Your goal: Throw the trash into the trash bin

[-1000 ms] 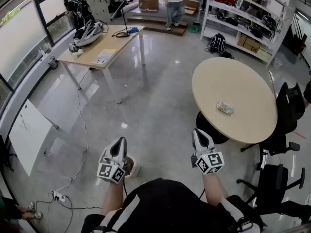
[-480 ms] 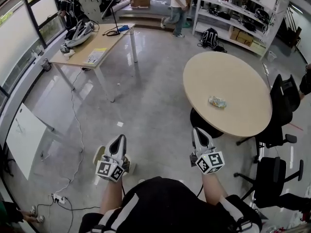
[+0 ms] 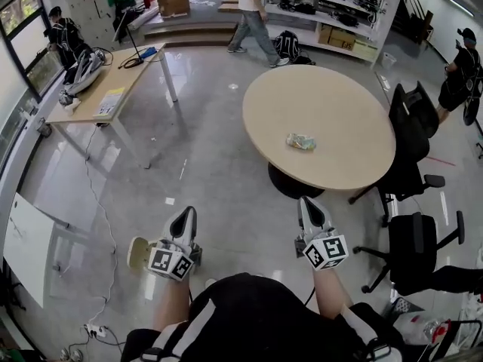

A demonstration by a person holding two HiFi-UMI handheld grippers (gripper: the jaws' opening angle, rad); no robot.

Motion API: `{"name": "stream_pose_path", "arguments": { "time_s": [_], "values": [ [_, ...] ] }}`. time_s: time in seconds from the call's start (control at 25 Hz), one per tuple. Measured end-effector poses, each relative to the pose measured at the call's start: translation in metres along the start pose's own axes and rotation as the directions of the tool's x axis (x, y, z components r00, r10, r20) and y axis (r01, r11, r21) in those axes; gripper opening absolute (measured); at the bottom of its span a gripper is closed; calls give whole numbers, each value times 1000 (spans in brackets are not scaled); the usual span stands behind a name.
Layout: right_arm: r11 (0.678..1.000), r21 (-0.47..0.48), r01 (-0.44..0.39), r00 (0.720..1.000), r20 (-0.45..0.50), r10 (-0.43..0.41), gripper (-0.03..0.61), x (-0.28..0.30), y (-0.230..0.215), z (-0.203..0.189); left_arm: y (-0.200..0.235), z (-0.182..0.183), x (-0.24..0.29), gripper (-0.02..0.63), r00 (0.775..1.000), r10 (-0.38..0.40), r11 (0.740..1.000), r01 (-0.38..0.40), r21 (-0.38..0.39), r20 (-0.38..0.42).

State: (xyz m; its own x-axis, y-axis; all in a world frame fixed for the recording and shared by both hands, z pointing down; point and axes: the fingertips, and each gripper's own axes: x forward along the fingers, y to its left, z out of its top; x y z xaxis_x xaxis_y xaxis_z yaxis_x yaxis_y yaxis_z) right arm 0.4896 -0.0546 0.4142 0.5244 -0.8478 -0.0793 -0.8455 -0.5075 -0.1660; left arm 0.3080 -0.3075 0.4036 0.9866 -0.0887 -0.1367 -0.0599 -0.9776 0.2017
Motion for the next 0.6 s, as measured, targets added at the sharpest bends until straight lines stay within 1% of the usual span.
{"name": "stream_pose_path", "arguments": {
  "time_s": [0.16, 0.28, 0.44, 0.6],
  "values": [
    [997, -1, 83, 996, 28, -83, 6, -36, -31, 11, -36, -9, 28, 0, 997, -83, 997, 82, -13, -7],
    [990, -5, 141, 989, 40, -141, 6, -65, -51, 16, -64, -18, 48, 0, 989, -144, 989, 144, -28, -17],
    [975, -21, 221, 974, 51, -220, 6, -97, -65, 19, -93, -28, 69, 0, 971, -235, 971, 234, -41, -31],
    [951, -25, 308, 949, 79, -306, 6, -121, -72, 25, -111, -30, 86, 0, 946, -322, 946, 321, -46, -35]
  ]
}}
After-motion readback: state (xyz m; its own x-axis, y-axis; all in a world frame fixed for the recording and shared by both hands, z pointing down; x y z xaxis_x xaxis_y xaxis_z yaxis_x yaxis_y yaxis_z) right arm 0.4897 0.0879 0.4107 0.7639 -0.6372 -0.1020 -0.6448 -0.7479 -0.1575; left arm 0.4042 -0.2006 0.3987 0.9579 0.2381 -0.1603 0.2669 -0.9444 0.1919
